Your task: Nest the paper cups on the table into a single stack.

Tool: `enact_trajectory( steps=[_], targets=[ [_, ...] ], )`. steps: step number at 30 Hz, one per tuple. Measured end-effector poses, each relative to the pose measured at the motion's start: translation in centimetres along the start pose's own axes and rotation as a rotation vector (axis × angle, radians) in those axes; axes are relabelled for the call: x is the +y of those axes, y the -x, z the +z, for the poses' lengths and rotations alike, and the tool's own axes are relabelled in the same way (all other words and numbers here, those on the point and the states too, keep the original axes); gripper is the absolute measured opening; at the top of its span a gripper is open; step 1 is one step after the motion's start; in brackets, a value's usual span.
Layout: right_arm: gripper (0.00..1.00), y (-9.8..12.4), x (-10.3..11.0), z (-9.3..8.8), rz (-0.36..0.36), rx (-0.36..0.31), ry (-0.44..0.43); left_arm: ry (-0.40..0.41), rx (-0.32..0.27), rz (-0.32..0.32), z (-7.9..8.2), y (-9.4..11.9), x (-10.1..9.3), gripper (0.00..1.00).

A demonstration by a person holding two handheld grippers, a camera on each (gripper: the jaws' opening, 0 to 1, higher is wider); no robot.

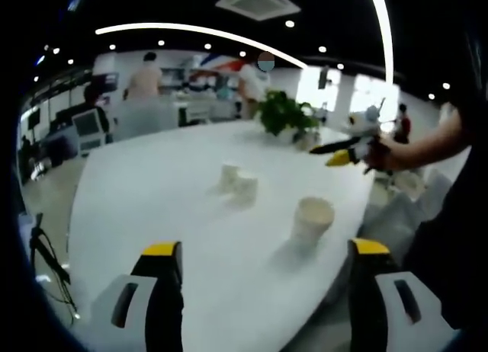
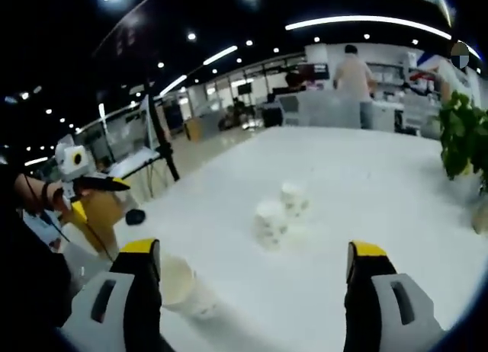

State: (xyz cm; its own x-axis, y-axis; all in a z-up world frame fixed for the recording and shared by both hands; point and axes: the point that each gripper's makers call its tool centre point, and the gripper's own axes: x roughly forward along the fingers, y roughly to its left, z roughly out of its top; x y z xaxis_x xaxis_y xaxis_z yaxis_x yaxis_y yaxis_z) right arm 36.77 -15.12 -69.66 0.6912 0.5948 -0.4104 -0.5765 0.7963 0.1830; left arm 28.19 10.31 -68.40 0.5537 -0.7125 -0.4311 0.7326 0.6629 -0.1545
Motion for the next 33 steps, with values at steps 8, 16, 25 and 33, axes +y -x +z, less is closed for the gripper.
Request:
enact_trajectory(
  steps=[8,16,25,33],
  targets=[
    [1.00,-2.8,-0.7,0.3,-0.004,-0.032,0.020,0.001,0.016,0.005,-0.1,0.3,-0.2,0.88],
    [0.98,-6.1,-0.6,0.0,0.027,-0.008,0.026,0.002,0.034,0.027,-0.2,0.9,0.1,0.88],
    [0.92,-8.9,-1.2,-0.6,0.040,0.028,0.035,0.002,0.053,0.049,-0.2,1.3,0.4,0.88],
    [0.87,-10.9,-2.3,-1.0,0.033,0.053,0.063,-0.006,0.051,0.075,0.6,1.4,1.3,0.88]
  ],
)
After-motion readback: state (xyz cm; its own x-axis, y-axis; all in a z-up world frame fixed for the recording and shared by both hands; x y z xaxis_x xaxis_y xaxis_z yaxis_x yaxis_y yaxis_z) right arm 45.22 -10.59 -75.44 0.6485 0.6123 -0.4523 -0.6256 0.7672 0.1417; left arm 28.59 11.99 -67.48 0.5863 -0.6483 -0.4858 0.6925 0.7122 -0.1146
